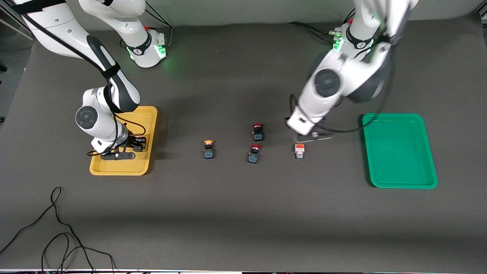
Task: Place green and yellow buttons in trays
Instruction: 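Place the yellow button in the yellow tray while the left gripper places the green button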
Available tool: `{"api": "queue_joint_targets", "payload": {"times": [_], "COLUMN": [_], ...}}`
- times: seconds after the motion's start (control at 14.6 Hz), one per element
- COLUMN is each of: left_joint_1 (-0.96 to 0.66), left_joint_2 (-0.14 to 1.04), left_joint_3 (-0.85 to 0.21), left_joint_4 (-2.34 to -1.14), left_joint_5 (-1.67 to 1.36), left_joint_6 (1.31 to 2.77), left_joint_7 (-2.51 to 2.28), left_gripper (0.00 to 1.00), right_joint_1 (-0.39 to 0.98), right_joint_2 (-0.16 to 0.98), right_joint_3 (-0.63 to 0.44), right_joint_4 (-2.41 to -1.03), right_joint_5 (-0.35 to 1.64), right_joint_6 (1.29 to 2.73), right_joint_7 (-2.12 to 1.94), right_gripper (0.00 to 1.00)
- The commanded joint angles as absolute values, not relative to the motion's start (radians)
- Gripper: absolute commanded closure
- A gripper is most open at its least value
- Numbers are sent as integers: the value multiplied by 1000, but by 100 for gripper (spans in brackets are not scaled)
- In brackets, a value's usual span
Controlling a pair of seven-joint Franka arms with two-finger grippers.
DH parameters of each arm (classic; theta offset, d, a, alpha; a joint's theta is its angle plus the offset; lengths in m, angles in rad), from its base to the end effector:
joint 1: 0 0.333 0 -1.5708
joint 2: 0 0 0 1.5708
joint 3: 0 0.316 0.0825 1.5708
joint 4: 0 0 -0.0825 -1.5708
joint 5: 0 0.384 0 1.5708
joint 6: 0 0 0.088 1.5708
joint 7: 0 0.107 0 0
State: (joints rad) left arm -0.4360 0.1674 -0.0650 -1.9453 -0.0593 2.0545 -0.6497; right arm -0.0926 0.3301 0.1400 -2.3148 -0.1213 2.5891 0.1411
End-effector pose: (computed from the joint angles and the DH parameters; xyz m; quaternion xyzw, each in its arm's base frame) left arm 0.5141 -0.2838 0.3918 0.9951 0.0890 -0.0413 0.0105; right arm 0.5174 0.0291 0.1969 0.9996 0.0025 -0.0243 0.0101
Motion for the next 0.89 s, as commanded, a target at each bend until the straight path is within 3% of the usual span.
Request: {"api": "queue_joint_targets", "payload": {"times": [0.0,0.41,0.62,0.82], "left_joint_1": [-277,93,130,138], "left_joint_2": [100,145,259,397], "left_joint_3": [-68,-64,-63,-63], "left_joint_4": [-1974,-1996,-2060,-2086], "left_joint_5": [-72,32,84,106], "left_joint_6": [1949,1972,2179,2359], "left_joint_7": [-490,-94,-66,-66], "left_gripper": [91,91,88,88], "right_joint_1": [-87,-78,-61,-57], "right_joint_2": [304,177,170,186], "right_joint_3": [132,135,195,283], "right_joint_4": [-2321,-2263,-2134,-2042], "right_joint_5": [-117,-106,-106,-86], "right_joint_6": [2588,2430,2246,2177], "right_joint_7": [118,138,248,392], "right_gripper": [0,0,0,0]}}
